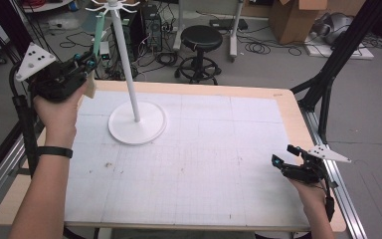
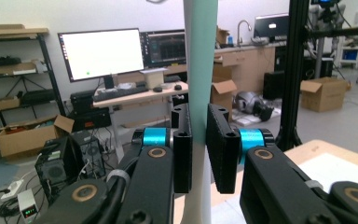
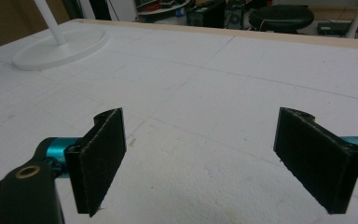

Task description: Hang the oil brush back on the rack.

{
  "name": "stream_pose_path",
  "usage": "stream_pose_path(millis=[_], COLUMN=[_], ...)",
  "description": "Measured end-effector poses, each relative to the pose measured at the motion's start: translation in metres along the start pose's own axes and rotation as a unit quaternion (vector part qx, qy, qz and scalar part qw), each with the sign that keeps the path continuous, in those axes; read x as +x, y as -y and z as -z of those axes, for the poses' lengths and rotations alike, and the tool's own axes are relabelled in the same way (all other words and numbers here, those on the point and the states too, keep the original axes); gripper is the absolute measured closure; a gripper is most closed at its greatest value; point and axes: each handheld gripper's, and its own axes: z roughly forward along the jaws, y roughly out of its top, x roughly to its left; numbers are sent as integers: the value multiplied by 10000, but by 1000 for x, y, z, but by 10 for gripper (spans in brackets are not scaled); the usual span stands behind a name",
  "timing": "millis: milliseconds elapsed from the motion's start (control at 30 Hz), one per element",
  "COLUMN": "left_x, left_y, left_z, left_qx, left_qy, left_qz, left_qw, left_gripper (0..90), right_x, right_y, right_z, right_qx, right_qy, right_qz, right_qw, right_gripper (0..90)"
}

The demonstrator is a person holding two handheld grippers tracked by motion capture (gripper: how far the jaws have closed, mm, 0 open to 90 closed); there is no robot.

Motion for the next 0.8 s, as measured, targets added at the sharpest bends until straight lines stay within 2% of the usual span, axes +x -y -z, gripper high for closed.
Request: stream_pose_path(millis=[100, 200, 233, 300, 367, 433, 500, 567, 600, 633, 767, 800], left_x=[-1, -1, -1, 0, -1, -2, -8, -10, -14, -14, -23, -23], left_y=[1, 2, 3, 4, 5, 6, 9, 11, 16, 16, 38, 38], left_z=[-3, -5, -6, -7, -6, -4, 0, 2, 6, 6, 19, 19], left_qx=[58, 138, 207, 364, 423, 457, 593, 598, 602, 602, 620, 620], left_qy=[34, 53, 45, 151, 133, 175, 312, 375, 592, 592, 837, 837], left_qz=[13, 68, 121, 245, 208, 147, 18, -28, -27, -27, -88, -88], left_qw=[10000, 9999, 9997, 9989, 9988, 9987, 9977, 9975, 9964, 9964, 9945, 9945], left_gripper=[799, 697, 697, 526, 494, 403, 332, 305, 304, 300, 266, 254], right_x=[0, 0, 0, 0, 0, 0, 0, 0, 1, 0, 1, 1], right_y=[0, 0, 0, 0, 0, 0, 0, 0, 0, 0, 0, 0], right_z=[0, 0, 0, 0, 0, 0, 0, 0, -1, -1, 0, 0], right_qx=[4, 7, 7, 3, -1, -1, 8, 19, 17, 11, 18, 18], right_qy=[-2, -9, -9, -14, -12, -16, -21, -26, -34, -35, -41, -41], right_qz=[-4, -13, -13, -8, -2, -8, -9, -23, -8, 1, -9, -9], right_qw=[10000, 10000, 10000, 10000, 10000, 10000, 10000, 10000, 10000, 10000, 10000, 10000], right_gripper=[160, 160, 160, 160, 160, 160, 160, 160, 160, 160, 160, 160])
